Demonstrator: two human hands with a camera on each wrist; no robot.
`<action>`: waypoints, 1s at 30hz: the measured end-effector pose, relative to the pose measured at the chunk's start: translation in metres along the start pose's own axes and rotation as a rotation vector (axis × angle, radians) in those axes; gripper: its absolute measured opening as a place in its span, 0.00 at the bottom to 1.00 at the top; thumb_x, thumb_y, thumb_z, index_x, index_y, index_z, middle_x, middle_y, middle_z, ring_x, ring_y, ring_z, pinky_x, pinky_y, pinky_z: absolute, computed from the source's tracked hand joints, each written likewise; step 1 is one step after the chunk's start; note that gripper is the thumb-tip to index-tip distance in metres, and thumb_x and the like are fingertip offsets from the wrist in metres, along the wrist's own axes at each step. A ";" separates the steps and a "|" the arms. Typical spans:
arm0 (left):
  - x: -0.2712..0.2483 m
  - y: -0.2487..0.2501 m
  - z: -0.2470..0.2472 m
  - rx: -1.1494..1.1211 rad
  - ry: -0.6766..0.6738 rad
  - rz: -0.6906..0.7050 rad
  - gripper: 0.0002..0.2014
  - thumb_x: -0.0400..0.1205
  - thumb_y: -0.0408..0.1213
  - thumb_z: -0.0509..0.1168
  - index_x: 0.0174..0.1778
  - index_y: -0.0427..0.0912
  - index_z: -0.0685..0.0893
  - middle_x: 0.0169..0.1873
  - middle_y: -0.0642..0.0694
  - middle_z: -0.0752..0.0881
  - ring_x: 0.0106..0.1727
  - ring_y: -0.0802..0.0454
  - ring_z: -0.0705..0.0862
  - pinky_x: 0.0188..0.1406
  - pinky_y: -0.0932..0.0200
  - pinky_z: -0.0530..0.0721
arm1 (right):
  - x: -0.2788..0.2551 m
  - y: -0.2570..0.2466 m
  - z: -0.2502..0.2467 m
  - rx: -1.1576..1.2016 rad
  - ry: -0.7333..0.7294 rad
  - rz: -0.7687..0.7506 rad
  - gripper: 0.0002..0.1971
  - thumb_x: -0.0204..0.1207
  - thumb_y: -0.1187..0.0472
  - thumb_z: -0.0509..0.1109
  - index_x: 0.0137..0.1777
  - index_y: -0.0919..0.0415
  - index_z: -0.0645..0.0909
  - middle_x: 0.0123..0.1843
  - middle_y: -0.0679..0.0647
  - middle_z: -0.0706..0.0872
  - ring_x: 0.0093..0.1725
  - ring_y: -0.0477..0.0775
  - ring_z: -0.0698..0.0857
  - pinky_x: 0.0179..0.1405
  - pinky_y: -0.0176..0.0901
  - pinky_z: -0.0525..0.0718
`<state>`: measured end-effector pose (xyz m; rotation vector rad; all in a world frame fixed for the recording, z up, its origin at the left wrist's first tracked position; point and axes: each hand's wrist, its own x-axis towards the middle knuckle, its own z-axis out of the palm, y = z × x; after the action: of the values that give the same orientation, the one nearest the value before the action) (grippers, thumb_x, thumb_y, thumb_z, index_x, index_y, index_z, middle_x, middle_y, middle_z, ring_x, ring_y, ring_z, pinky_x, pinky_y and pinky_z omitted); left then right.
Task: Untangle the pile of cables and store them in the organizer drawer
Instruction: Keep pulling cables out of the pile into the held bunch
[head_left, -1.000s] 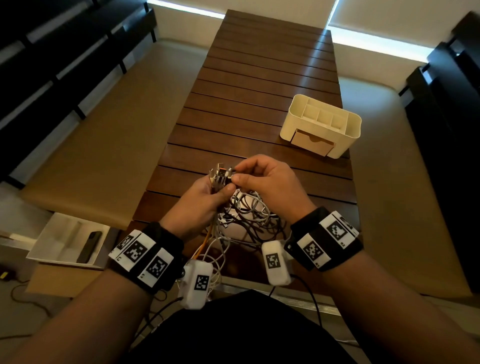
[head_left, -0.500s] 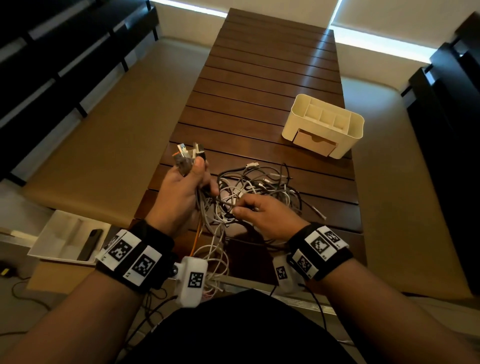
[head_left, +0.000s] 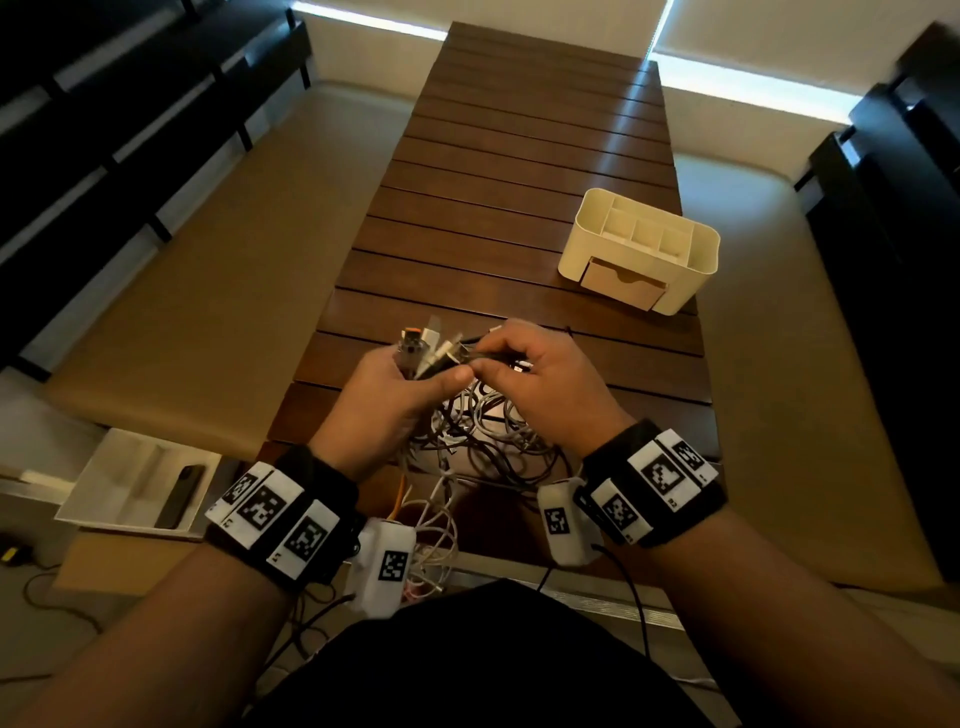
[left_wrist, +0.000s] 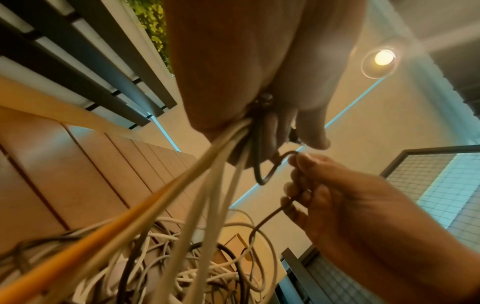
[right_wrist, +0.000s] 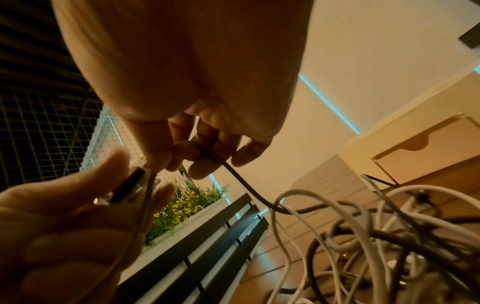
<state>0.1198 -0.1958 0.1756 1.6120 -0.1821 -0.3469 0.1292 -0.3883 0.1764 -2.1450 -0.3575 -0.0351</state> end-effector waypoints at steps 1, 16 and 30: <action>-0.001 0.002 0.003 0.034 -0.011 0.002 0.14 0.79 0.42 0.73 0.37 0.36 0.81 0.23 0.56 0.71 0.23 0.59 0.67 0.24 0.63 0.67 | 0.001 -0.002 0.000 0.006 0.012 -0.012 0.03 0.81 0.61 0.72 0.51 0.55 0.87 0.46 0.46 0.87 0.46 0.45 0.85 0.46 0.38 0.84; -0.008 -0.002 -0.042 -0.084 0.279 -0.082 0.17 0.77 0.40 0.74 0.26 0.51 0.74 0.19 0.57 0.66 0.20 0.55 0.61 0.28 0.55 0.61 | -0.014 0.043 -0.007 -0.127 -0.113 0.320 0.08 0.88 0.54 0.60 0.54 0.52 0.81 0.46 0.47 0.81 0.44 0.44 0.79 0.43 0.41 0.75; -0.008 0.012 -0.003 0.269 0.135 0.083 0.03 0.83 0.32 0.70 0.45 0.43 0.85 0.25 0.64 0.84 0.25 0.70 0.79 0.27 0.76 0.74 | 0.005 -0.006 0.002 -0.178 -0.167 -0.141 0.06 0.83 0.58 0.70 0.52 0.58 0.88 0.41 0.39 0.79 0.42 0.40 0.79 0.41 0.28 0.74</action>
<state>0.1143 -0.1911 0.1889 1.8806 -0.1979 -0.1528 0.1327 -0.3822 0.1808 -2.3016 -0.6230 0.0334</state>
